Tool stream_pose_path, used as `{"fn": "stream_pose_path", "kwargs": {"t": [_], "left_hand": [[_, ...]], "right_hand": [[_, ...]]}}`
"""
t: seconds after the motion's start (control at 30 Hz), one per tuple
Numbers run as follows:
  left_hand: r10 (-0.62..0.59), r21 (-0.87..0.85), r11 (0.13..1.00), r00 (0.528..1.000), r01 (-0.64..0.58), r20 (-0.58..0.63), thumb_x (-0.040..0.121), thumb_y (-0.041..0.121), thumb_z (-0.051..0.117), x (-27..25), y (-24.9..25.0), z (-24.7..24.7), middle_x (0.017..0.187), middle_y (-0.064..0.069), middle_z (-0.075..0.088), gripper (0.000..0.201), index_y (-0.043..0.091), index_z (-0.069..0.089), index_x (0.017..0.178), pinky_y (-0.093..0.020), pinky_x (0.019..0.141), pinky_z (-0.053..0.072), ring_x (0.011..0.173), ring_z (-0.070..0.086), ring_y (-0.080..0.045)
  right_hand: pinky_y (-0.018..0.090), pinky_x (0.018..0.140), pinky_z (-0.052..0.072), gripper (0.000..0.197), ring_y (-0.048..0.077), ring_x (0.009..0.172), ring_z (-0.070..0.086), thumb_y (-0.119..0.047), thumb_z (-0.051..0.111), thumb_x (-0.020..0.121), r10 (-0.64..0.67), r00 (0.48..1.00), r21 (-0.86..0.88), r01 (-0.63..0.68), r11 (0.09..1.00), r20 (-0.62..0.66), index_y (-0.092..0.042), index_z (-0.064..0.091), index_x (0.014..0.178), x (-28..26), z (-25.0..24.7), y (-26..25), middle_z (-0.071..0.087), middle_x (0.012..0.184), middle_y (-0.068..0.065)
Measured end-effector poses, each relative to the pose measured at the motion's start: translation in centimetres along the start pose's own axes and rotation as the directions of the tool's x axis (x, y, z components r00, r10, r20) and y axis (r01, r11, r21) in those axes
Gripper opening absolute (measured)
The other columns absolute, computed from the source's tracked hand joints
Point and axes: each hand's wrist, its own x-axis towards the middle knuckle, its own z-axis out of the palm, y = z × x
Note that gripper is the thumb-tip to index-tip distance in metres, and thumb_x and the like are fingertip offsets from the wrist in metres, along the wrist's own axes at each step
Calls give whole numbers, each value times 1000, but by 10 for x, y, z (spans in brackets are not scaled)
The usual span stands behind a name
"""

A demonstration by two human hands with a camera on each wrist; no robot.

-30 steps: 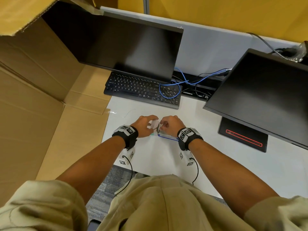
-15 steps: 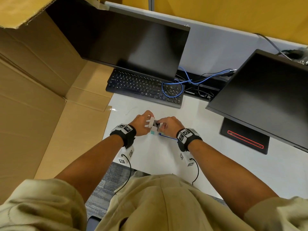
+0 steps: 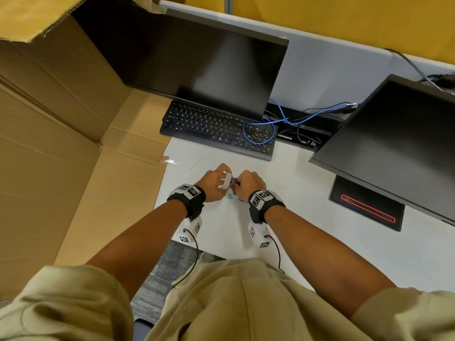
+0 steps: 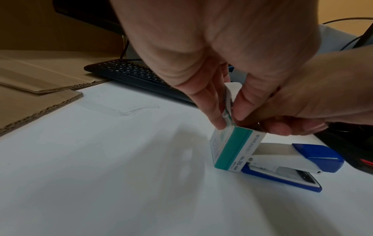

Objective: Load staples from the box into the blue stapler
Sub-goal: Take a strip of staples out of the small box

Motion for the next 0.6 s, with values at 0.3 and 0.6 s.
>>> {"fn": "stream_pose_path", "kwargs": {"t": [0.3,0.6], "left_hand": [[-16,9,1000,1000,16,6,80,16,68,-4,-1,-5,119,-10,61,52,22,41,124,-48,94,54,109,59,-33],[7,8,1000,1000,-7,17,78,13,72,0,-3,-7,124,-10,60,52,26,44,120,-37,84,58,101,64,-24]], "right_hand": [[31,63,56,18,19,53,59,-29,73,81,-81,997,221,83,972,-17,-14,79,72,9,-2,17,64,53,0],[31,51,58,7,23,56,66,-16,76,79,70,996,592,-25,805,-53,-9,74,79,4,-18,29,71,75,11]]}}
